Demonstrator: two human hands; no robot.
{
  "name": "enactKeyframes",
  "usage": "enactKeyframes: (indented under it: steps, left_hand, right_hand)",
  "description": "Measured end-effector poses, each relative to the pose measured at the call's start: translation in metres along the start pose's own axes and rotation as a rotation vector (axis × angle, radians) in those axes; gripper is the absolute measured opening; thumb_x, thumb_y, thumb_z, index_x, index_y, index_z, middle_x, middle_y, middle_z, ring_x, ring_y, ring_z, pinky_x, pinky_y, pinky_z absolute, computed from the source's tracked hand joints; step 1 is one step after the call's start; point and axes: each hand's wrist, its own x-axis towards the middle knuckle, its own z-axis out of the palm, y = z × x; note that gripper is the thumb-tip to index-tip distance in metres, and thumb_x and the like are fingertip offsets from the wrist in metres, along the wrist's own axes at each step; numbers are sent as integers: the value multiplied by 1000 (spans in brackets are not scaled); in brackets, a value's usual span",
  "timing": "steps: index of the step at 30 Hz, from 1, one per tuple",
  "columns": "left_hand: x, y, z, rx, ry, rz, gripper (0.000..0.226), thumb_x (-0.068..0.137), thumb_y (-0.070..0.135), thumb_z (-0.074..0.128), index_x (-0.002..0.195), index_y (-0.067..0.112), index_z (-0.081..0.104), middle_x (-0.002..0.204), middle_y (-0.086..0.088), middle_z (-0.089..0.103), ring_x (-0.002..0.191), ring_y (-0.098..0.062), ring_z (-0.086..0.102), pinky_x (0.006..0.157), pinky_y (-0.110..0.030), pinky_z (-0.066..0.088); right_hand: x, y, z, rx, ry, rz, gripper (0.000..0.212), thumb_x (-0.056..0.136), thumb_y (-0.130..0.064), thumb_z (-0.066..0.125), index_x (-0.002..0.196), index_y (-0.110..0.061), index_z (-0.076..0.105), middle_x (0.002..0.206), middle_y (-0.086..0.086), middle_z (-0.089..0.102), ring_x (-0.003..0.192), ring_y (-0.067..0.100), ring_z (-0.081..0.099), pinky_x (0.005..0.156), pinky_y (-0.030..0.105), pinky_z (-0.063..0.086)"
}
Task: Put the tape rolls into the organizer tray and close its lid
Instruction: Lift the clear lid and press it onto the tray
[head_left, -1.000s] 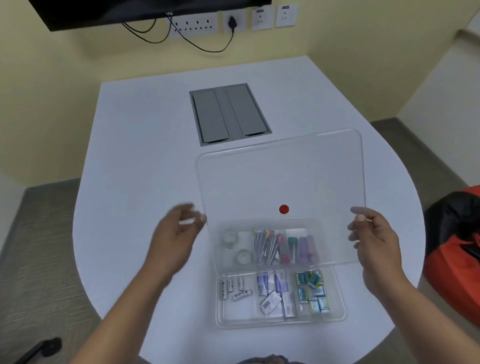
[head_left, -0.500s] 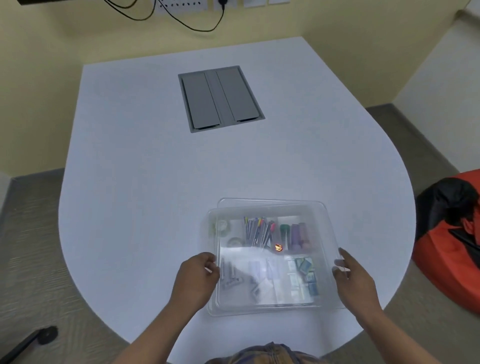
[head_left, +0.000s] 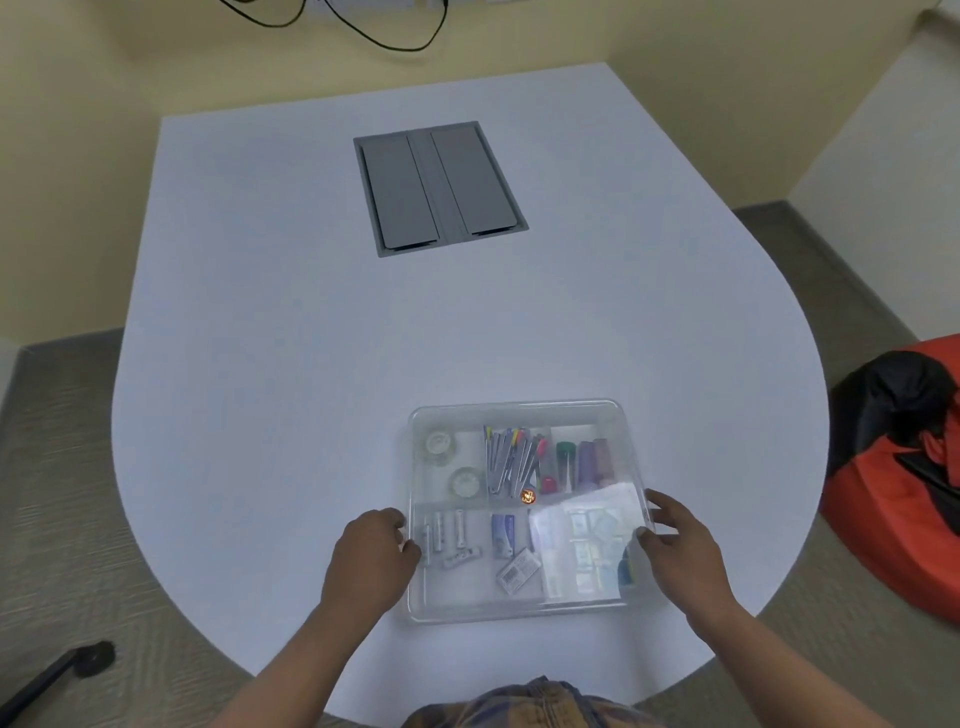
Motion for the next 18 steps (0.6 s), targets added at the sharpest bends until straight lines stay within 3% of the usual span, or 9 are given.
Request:
enactKeyframes:
  steps: [3,6,8,11,13,18]
  left_hand:
    - [5,-5,1,-154,-67,-71,9,83,27,65,86,18,65,76,5,67,74,-15,61,62,-25,41]
    - [13,-11,2,-381,-165,-167,40,91,40,58,67,9,59,68,-1,58,62,-19,52,65,-29,41]
    - [15,-12,4,-607,-230,-263,36,91,41,59,72,10,58,72,-9,50,65,-20,48,72,-31,43]
    - [17,-16,8,-842,-303,-370,39,90,38,62,87,-1,68,88,-11,72,81,-29,69,89,-35,51]
    - [16,-17,9,-909,-331,-371,35,90,35,63,98,3,72,98,-11,75,93,-27,71,91,-38,52]
    - [20,-17,10,-930,-279,-352,26,90,26,65,98,3,72,96,-16,75,92,-31,71,89,-41,54]
  right_hand:
    - [7,1,0,86,-5,55,26,96,-21,54,119,-31,57,110,-5,64,92,10,61,73,32,48]
    - [16,-1,-1,203,-79,212,23,98,-30,49,111,-16,63,112,3,62,102,24,58,91,39,45]
    - [19,-4,-2,255,-128,329,30,99,-37,47,90,-12,60,95,10,61,87,28,57,80,38,44]
    - [24,-4,-3,216,-134,377,41,98,-41,47,71,-10,50,77,14,57,69,27,51,65,33,39]
    - [25,-3,-3,185,-134,358,43,98,-40,47,70,-8,47,74,15,54,67,25,47,62,33,36]
    - [25,3,-6,195,-165,304,42,99,-37,48,68,-9,44,66,13,48,63,24,43,62,33,35]
